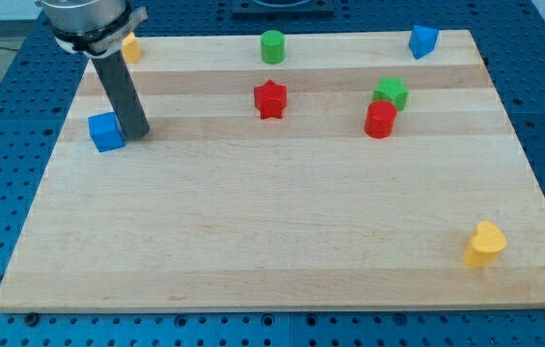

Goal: Push the red star towards right to the red circle

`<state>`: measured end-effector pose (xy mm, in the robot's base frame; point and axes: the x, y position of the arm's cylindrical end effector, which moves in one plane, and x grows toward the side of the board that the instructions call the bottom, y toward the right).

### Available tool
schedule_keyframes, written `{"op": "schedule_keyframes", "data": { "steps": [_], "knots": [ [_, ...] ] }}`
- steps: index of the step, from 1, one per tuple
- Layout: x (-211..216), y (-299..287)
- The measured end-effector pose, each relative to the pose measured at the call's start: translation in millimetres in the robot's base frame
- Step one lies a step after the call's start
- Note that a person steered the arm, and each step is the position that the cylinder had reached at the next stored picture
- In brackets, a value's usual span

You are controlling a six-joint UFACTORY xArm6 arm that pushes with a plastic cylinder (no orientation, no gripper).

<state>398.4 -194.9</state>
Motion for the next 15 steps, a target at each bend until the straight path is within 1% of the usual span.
{"op": "schedule_keyframes", "data": {
  "steps": [1, 2, 4, 6, 7, 8, 9, 10, 11, 12, 13, 14, 15],
  "knots": [
    [16.7, -12.7],
    [17.9, -37.5],
    [17.9, -37.8],
    [12.0, -3.5],
    [-25.7, 1.0],
    [-80.6, 20.4],
    [-109.7, 78.9],
    [-100.7, 123.3],
    [-78.0, 153.3],
    [-59.0, 165.3],
    [-39.3, 191.4],
    [-3.9, 221.8],
    [32.5, 224.6]
  ]
}}
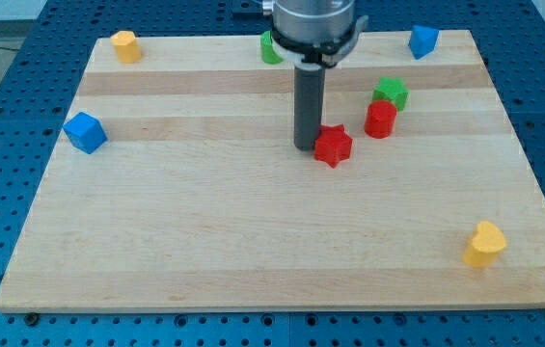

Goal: Push the red star towards right to the red circle

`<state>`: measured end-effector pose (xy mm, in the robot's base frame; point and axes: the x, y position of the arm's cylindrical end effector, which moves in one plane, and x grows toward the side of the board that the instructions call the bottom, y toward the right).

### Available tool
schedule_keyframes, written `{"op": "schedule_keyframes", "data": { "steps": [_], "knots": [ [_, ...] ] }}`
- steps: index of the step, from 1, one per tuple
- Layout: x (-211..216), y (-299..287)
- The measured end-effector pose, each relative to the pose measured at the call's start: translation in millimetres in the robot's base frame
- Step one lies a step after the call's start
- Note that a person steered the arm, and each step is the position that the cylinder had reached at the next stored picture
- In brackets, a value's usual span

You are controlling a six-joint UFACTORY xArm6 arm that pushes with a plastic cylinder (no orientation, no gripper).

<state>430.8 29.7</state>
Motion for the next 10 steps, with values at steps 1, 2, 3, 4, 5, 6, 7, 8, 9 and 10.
{"op": "schedule_keyframes", "data": {
  "steps": [1, 2, 3, 4, 5, 6, 7, 8, 9, 10],
  "knots": [
    [26.9, 35.3],
    [28.9, 73.5],
    [18.0, 101.2],
    [14.8, 104.8],
    [14.8, 91.6],
    [12.9, 75.9],
    [-0.5, 115.1],
    [-4.6, 145.5],
    [-4.6, 146.3],
    [-4.5, 137.9]
  ]
}}
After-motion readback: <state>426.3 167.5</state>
